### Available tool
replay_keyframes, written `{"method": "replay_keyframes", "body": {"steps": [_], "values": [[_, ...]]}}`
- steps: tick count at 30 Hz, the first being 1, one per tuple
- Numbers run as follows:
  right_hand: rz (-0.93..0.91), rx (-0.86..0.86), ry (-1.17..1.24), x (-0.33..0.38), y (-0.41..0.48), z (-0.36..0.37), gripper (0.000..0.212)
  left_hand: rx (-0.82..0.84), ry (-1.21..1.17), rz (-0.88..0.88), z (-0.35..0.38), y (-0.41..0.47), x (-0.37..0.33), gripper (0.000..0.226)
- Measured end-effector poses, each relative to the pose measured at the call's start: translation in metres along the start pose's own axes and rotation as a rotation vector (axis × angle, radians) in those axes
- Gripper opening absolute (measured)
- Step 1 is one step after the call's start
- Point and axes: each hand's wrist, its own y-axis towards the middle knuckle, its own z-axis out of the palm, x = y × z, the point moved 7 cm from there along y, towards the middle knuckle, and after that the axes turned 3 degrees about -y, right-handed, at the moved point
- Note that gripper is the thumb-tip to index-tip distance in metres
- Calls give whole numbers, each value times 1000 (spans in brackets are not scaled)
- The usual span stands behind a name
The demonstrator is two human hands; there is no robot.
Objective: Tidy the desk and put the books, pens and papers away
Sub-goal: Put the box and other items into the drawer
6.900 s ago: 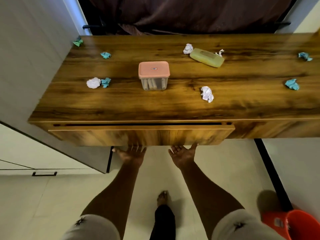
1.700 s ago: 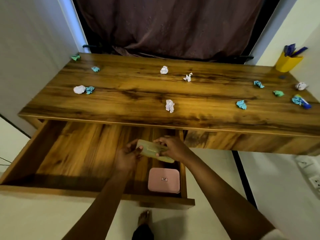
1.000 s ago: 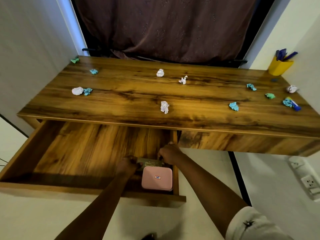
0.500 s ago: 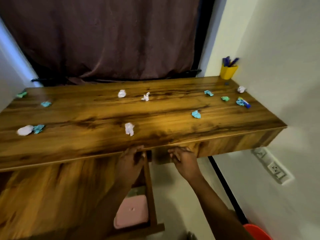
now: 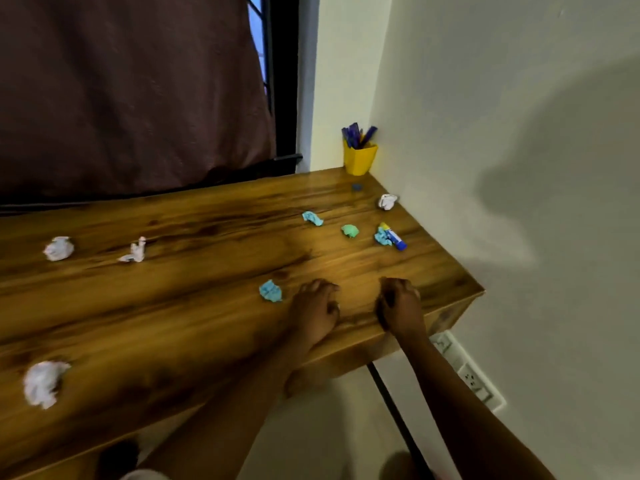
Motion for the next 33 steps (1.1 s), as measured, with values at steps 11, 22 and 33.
{"method": "replay_keyframes", "body": {"steps": [11, 22, 33], "values": [[-3, 51, 110, -56, 140, -22, 78, -71, 241, -120, 26, 119, -6, 55], [84, -206, 240, -67, 148, -32, 32, -91, 253, -140, 25, 118, -6, 56], [189, -293, 473, -83, 124, -41, 24, -180, 99, -102, 18, 103, -2, 40]]}}
